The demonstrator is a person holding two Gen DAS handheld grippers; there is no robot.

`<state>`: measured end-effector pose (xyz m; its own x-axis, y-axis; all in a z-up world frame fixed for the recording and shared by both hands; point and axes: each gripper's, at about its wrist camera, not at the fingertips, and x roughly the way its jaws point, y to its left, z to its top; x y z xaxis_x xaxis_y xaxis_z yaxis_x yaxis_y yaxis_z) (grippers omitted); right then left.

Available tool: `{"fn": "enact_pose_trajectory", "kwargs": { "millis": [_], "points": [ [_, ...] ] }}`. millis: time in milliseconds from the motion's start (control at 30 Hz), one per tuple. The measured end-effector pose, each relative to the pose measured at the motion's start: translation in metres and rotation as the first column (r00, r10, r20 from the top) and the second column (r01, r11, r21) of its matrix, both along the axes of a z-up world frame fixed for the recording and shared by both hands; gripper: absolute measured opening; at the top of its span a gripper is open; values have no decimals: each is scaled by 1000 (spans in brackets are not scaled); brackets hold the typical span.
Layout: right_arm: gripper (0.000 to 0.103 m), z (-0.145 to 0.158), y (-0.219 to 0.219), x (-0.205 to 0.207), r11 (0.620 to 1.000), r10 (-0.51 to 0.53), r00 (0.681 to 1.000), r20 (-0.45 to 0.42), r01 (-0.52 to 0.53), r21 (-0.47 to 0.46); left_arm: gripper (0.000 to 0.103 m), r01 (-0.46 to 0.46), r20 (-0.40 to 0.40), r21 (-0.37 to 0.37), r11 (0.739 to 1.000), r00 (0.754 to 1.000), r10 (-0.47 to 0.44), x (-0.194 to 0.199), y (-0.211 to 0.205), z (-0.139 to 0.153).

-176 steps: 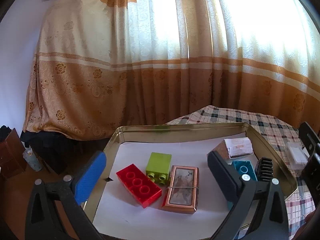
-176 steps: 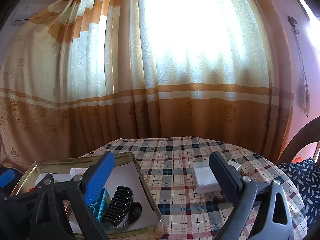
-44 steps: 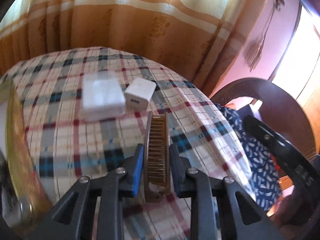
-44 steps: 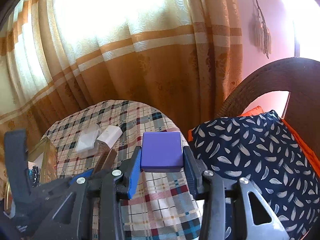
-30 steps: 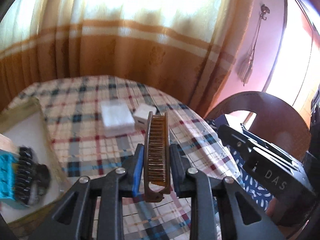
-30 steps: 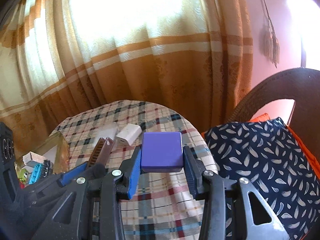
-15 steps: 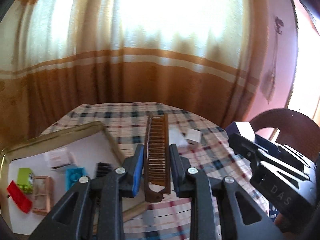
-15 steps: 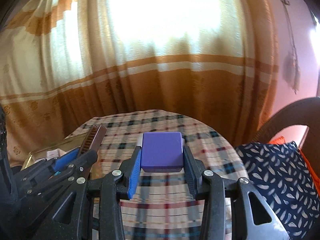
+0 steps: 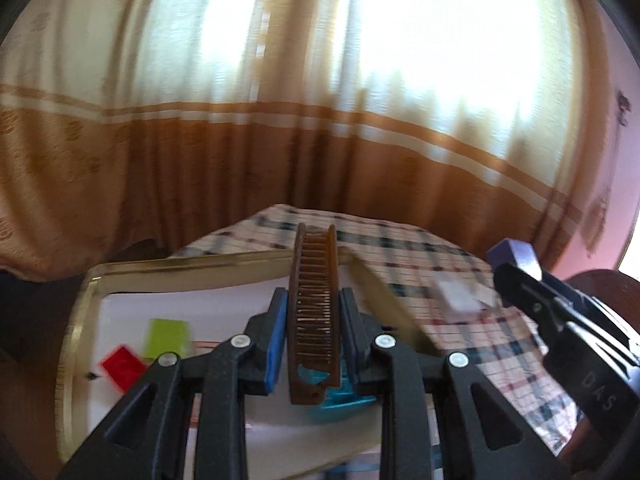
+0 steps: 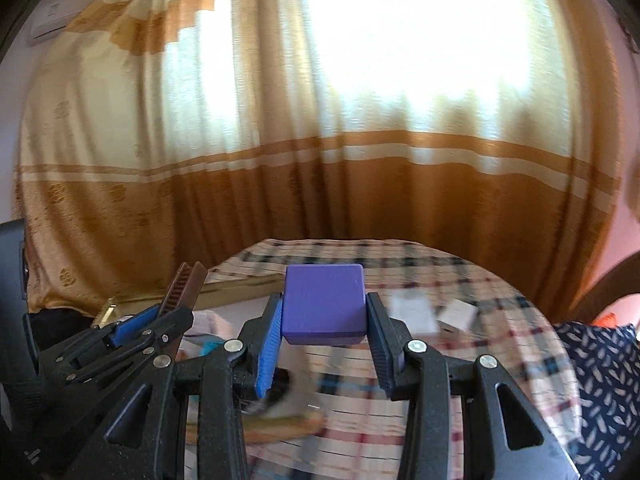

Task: Organize rigid objects
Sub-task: 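Carry the brown comb to the tray with the left tool while the right tool carries the purple block, then lower the comb and purple block into the tray and open both tools, then withdraw both open tools from the tray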

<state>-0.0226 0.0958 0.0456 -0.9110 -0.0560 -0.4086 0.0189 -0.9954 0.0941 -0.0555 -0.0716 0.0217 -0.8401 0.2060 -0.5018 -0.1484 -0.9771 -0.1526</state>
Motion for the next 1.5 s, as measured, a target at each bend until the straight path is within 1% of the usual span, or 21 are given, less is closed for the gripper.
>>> {"fn": "enact_pose_trajectory", "kwargs": {
  "millis": [233, 400, 467, 667, 833, 1067, 1133, 1267, 1333, 1367, 1400, 1433, 1467, 1500],
  "points": [
    [43, -2, -49, -24, 995, 98, 995, -8, -98, 29, 24, -125, 18, 5, 992, 992, 125, -7, -50, -4],
    [43, -4, -79, -39, 986, 158, 987, -6, -157, 50, 24, -186, 42, 0, 983, 982, 185, -10, -72, -10],
    [43, -6, -90, -47, 983, 174, 985, 8, -174, 51, 24, -207, 55, -5, 978, 977, 207, -9, -79, -15],
    [43, -16, -107, -76, 978, 200, 977, 74, -204, 50, 24, -236, 104, -35, 971, 966, 238, -17, -84, -27],
    [43, -29, -114, -89, 975, 210, 968, 135, -218, 41, 24, -257, 132, -51, 965, 956, 261, -19, -87, -35],
    [43, -41, -112, -95, 974, 218, 959, 179, -225, 20, 24, -275, 149, -76, 958, 947, 284, -24, -86, -42],
    [43, -44, -113, -96, 974, 218, 958, 187, -225, 17, 24, -279, 138, -92, 956, 947, 290, -23, -84, -41],
    [43, -46, -111, -97, 971, 237, 954, 185, -240, -5, 24, -287, 141, -114, 951, 943, 301, -23, -82, -41],
    [48, -45, -109, -94, 967, 253, 952, 173, -254, -19, 24, -300, 138, -131, 945, 938, 317, -23, -81, -40],
    [58, -44, -108, -92, 966, 256, 953, 164, -256, -23, 25, -312, 134, -140, 940, 934, 331, -22, -81, -40],
    [69, -41, -106, -88, 966, 257, 956, 140, -255, -31, 35, -318, 130, -144, 937, 933, 337, -22, -80, -39],
    [73, -39, -103, -83, 967, 256, 961, 109, -253, -38, 55, -331, 120, -155, 931, 929, 351, -21, -79, -37],
    [78, -36, -99, -77, 967, 252, 965, 72, -250, -44, 66, -344, 104, -158, 925, 926, 362, -19, -79, -35],
    [81, -33, -97, -72, 968, 247, 968, 41, -245, -46, 83, -361, 80, -158, 919, 923, 376, -16, -79, -32]
  ]
}}
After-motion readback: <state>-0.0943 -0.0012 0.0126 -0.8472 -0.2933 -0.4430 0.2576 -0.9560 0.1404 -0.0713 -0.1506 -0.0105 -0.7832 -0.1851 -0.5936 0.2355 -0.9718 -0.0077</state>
